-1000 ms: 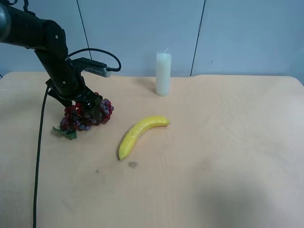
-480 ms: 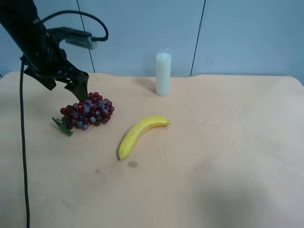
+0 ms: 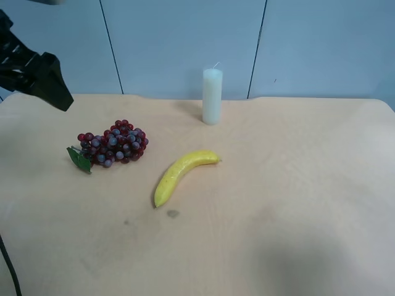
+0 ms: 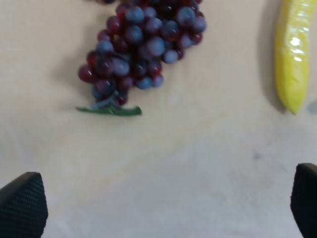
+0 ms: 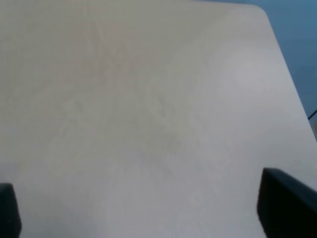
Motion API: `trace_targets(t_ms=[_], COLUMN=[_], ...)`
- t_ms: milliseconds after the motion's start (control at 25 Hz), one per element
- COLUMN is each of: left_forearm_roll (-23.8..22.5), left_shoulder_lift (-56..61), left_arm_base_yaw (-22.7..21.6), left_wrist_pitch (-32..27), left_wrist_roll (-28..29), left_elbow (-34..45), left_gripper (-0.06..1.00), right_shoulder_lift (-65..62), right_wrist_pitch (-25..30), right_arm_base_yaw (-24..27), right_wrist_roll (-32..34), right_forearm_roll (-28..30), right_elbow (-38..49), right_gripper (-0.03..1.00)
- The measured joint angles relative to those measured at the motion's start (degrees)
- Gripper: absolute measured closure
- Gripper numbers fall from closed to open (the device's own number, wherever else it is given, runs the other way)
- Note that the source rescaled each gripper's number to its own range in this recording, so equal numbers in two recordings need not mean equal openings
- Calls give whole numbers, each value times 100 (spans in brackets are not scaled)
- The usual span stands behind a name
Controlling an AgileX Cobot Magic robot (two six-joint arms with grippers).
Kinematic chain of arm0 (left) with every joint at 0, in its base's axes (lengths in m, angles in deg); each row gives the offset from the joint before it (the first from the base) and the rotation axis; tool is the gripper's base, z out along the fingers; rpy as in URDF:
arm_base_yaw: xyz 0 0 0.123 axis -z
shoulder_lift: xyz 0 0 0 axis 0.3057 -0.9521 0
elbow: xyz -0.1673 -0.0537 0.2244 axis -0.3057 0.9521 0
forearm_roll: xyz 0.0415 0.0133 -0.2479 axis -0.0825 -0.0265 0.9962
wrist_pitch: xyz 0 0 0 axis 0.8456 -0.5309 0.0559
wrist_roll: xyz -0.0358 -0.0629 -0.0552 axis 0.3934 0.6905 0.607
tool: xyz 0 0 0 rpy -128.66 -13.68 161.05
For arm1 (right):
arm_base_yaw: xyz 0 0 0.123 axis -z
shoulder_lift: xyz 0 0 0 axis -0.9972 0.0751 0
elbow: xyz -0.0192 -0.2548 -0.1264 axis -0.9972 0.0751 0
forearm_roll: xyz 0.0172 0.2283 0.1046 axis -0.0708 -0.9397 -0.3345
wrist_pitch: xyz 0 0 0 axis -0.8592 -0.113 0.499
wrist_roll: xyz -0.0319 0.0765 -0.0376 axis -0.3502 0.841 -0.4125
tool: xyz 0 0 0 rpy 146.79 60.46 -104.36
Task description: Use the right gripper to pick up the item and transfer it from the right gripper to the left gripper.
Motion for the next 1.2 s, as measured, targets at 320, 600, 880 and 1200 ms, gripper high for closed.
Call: trace_targets(t_ms=[320, 600, 880, 1200], left_forearm_roll=[358, 434, 786, 618], left_shoulder_lift=[2158, 3978, 5307, 5657], left_arm_base_yaw=[0, 0, 0, 0], left_wrist_pitch=[82, 144, 234, 13], left_wrist_roll=[-5, -11, -17, 23], left_elbow=[1698, 2726, 3411, 3816], left_gripper=[-5, -5, -5, -5], right_shoulder_lift=[0, 0, 0, 0], right_wrist_pitch=[0, 0, 0, 0], right_arm_base_yaw=[0, 0, 0, 0], right_wrist_roll=[0, 0, 0, 0], right_forearm_roll=[0, 0, 0, 0], right_elbow=[0, 0, 0, 0], right_gripper=[7, 7, 7, 7])
